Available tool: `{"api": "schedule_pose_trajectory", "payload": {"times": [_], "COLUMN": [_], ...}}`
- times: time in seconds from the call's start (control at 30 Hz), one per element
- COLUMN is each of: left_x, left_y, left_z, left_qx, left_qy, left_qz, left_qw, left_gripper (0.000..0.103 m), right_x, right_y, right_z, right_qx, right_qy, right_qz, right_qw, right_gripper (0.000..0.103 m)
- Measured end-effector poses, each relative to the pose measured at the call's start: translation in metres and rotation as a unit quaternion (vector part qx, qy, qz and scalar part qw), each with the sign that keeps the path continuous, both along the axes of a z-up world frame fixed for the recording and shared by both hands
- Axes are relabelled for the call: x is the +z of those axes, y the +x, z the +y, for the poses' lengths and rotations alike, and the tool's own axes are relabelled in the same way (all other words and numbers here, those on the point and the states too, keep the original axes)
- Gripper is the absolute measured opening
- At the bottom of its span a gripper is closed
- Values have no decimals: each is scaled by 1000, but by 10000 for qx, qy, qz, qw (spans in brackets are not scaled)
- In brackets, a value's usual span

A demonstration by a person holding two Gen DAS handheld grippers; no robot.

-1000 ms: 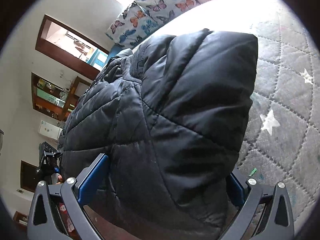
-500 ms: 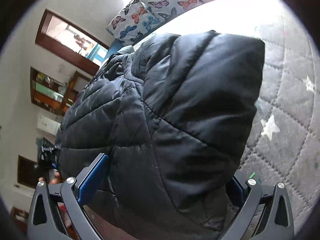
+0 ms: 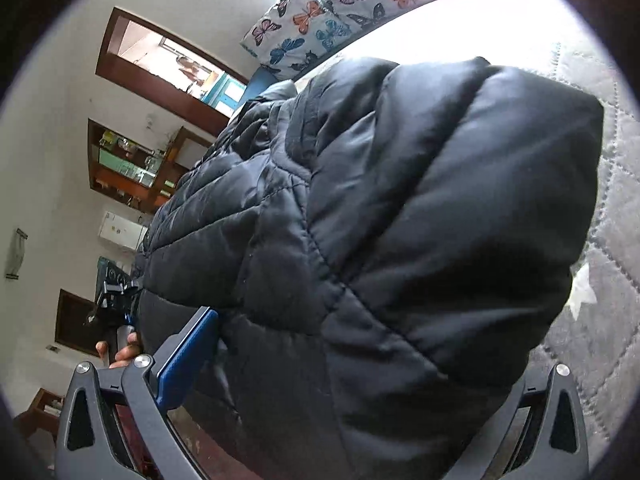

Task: Fold large clothes

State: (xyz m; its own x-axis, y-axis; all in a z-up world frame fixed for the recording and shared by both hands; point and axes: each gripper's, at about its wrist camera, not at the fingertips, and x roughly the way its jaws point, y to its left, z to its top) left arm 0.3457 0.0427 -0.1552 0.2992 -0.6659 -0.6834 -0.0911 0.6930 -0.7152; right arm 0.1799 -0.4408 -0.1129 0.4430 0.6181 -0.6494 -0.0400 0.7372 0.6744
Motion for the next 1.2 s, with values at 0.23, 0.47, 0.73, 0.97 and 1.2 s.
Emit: {"api": "schedule_pose_trajectory", "payload": {"times": [0.23,0.47,0.73,0.97,1.2], "left_x": [-7,2,16,53,84], "left_y": [13,25,35,38,57], "left_z": [-17,-50,-87,-131,-199], "left_qx": [-116,17,11,-152,-416], "left_qy": [-142,239,755,1176,1157], "left_qz": [-19,-291,-833,-1333,-1582], "left_qw": [9998,9993,9937,9840,9797], "left_gripper": [103,101,88,66,63], "right_x": [-1,1,17,42,66], "right_y": [4,10,-4,-18,-38], "right_z": [-3,7,10,19,-1], "right_qx": [447,198,55,-259,-496], "right_qy": [-57,-152,-416,-815,-986], "right_qz": [185,24,-259,-642,-902], "right_qw": [9988,9997,9988,9943,9898], "right_gripper": [103,103,77,49,45]}}
